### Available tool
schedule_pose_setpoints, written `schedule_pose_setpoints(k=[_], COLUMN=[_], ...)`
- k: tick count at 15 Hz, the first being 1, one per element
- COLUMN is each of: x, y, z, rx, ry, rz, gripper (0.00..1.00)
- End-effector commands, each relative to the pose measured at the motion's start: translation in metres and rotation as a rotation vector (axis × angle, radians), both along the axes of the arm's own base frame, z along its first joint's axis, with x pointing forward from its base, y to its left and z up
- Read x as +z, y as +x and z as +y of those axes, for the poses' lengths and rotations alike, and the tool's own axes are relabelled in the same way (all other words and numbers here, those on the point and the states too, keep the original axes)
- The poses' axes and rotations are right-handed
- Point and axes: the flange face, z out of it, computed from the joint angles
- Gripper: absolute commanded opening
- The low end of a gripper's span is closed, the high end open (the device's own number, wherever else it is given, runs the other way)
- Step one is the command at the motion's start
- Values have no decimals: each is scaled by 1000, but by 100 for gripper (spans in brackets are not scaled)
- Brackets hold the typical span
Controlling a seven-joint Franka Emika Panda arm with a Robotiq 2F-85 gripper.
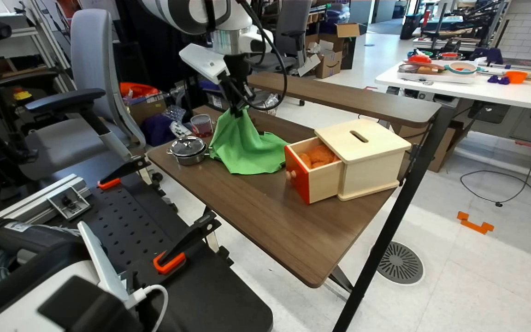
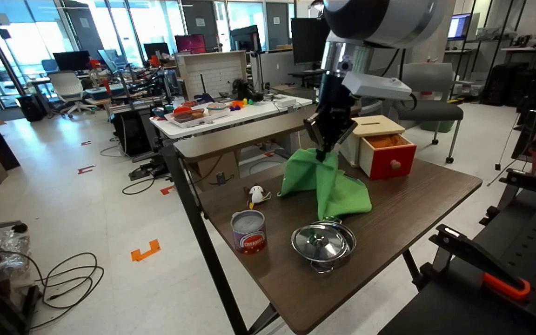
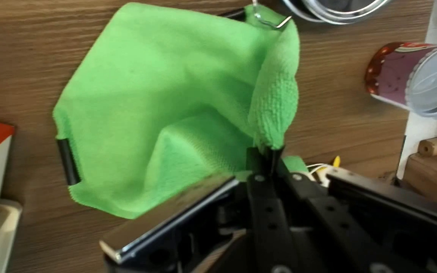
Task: Fold the green towel, then move it to the right
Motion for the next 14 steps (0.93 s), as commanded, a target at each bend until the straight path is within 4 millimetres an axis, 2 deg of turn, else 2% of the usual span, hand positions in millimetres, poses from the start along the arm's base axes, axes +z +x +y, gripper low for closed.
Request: schedule_pose_setpoints(k=[1,5,7,9,12,13,14], x=[-5,-38,-58,-76,-93,-97,-100], y=[6,1,-4,-9,-20,-23,-25], z=[-57,-123,-138,-141,-126,-118,-111], rx=[-48,-119,-134,-133,-108,-92,-78], ry=[30,23,11,3,-11,-13,-16], rz=[7,51,83,109,142,149,153], gripper=[1,1,1,1,1,29,31])
